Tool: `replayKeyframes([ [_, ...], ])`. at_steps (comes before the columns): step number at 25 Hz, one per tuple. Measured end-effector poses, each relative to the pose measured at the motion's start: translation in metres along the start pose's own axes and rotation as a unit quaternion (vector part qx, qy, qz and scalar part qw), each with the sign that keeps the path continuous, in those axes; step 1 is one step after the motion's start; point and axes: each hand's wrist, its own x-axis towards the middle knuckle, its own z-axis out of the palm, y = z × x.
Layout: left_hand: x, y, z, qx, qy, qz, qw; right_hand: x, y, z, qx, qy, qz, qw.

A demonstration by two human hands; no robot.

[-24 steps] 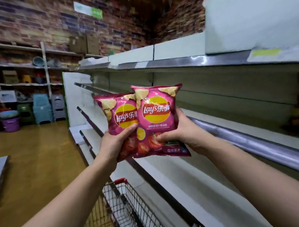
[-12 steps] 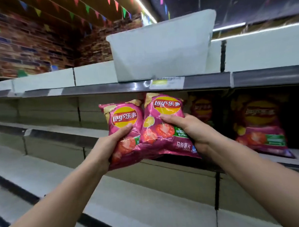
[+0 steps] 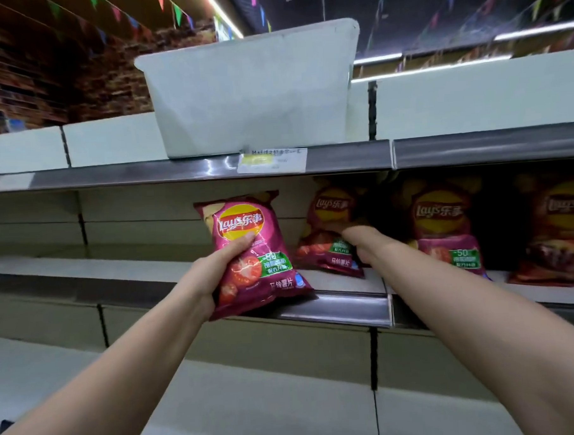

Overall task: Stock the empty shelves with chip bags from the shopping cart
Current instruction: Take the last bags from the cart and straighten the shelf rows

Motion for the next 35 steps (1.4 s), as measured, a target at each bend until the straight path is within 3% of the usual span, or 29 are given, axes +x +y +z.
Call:
replayKeyframes([
  [6,0.021,0.004,0.014,-0.005,-0.016,0.01,1.0,0.028,-0.007,0.001,-0.098,0.03,-0.016,0.995],
  [12,0.039,-0.002,0.022,0.002,-0.03,0.013,0.999,0.048,-0.005,-0.011,-0.104,0.042,-0.056,0.992],
  [19,0.048,-0.002,0.052,0.003,-0.065,0.021,0.998,0.041,0.004,-0.014,-0.154,0.002,0.006,0.988],
  [21,0.05,-0.001,0.059,0.011,-0.078,0.017,0.997,0.023,-0.006,-0.015,-0.23,0.017,-0.042,0.972],
  [23,0.053,-0.001,0.066,0.015,-0.09,0.007,0.996,-0.007,-0.02,-0.017,-0.327,0.088,-0.108,0.935],
  [24,0.055,-0.002,0.07,0.015,-0.097,0.001,0.995,-0.025,-0.025,-0.017,-0.336,0.112,-0.149,0.923],
  [26,0.059,-0.004,0.08,0.017,-0.118,-0.013,0.993,-0.057,-0.028,-0.014,-0.278,0.074,-0.197,0.937],
  [29,0.068,-0.006,0.095,0.015,-0.138,-0.017,0.99,-0.078,-0.023,-0.012,-0.26,-0.011,-0.159,0.952],
  [35,0.099,-0.014,0.109,0.049,-0.076,0.018,0.996,-0.052,-0.011,-0.021,-0.342,0.063,-0.117,0.93],
])
